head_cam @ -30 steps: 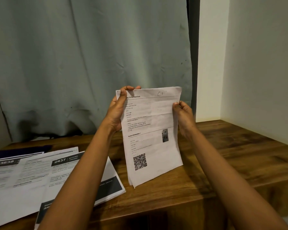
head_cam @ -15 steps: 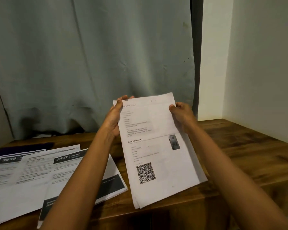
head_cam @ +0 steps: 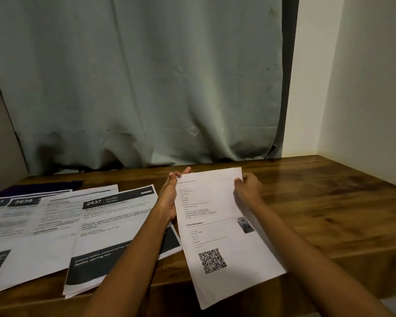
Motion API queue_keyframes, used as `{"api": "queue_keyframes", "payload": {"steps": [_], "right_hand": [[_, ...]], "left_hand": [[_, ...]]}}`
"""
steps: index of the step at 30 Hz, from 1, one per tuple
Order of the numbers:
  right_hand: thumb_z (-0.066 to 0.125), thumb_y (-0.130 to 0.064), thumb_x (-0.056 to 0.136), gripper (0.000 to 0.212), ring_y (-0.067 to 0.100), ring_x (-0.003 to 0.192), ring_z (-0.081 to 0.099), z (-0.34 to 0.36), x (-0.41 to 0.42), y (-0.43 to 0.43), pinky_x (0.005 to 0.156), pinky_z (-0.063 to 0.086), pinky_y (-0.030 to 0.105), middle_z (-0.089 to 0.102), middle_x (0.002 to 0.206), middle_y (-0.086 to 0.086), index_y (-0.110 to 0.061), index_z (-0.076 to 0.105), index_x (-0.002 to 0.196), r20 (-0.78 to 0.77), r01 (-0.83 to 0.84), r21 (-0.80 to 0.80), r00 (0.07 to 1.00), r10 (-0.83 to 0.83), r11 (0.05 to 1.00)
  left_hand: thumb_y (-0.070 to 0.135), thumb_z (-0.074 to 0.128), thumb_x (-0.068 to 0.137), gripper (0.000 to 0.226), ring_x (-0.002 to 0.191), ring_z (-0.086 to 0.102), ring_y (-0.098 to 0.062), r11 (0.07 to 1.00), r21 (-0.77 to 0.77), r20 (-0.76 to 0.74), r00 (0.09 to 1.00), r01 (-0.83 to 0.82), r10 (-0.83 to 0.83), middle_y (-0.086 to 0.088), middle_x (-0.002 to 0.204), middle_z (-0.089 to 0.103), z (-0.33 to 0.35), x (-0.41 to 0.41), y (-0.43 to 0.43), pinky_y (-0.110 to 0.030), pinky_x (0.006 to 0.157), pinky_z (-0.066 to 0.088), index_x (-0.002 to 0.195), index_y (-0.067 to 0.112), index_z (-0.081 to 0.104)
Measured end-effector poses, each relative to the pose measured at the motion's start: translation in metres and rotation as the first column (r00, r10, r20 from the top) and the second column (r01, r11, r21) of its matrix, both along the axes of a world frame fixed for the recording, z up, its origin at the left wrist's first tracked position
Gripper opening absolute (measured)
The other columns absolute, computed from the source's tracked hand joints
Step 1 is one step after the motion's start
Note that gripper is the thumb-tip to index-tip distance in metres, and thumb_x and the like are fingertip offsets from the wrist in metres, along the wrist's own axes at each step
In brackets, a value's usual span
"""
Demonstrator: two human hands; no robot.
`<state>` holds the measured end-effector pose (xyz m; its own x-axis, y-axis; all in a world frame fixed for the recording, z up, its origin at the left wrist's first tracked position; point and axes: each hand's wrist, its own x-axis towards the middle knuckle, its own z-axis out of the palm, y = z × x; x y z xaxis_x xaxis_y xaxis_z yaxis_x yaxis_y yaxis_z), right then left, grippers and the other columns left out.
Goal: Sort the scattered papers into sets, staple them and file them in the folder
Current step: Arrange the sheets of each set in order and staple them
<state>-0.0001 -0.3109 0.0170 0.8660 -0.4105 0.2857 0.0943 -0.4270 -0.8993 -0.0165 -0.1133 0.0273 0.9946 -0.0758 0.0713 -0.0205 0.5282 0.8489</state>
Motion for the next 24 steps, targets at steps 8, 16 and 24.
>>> {"api": "queue_keyframes", "payload": {"steps": [8,16,24], "right_hand": [[0.047,-0.013,0.097,0.04,0.021,0.142,0.028,-0.002,0.021,0.018,0.113,0.017,0.034,0.046,0.144,0.005,-0.014,0.051,0.136,0.277,-0.131,-0.636,0.881,0.383,0.761],[0.048,-0.02,0.095,0.017,0.01,0.099,0.053,-0.02,0.03,0.009,0.09,0.047,0.038,0.061,0.102,-0.008,-0.023,0.062,0.103,0.267,-0.166,-0.596,0.882,0.389,0.786],[0.065,-0.009,0.088,0.01,0.01,0.084,0.062,-0.018,0.03,-0.019,0.077,0.049,0.019,0.067,0.086,-0.002,-0.017,0.067,0.083,0.216,-0.191,-0.212,0.947,0.237,0.958]], "left_hand": [[0.034,0.034,0.103,0.032,0.095,0.069,-0.017,0.999,0.043,-0.007,1.0,-0.018,0.019,0.002,0.115,0.07,-0.01,0.007,-0.001,-0.037,0.076,0.053,0.078,0.016,0.044],[0.031,0.035,0.103,0.029,0.107,0.064,-0.019,1.0,-0.006,-0.022,1.0,-0.01,0.01,-0.001,0.116,0.069,-0.011,0.007,0.0,-0.038,0.086,0.052,0.08,0.015,0.044],[0.029,0.034,0.104,0.03,0.106,0.064,-0.018,0.999,-0.01,-0.016,0.999,-0.034,0.034,0.001,0.116,0.069,-0.014,0.01,0.001,-0.038,0.084,0.052,0.078,0.016,0.044]]}}
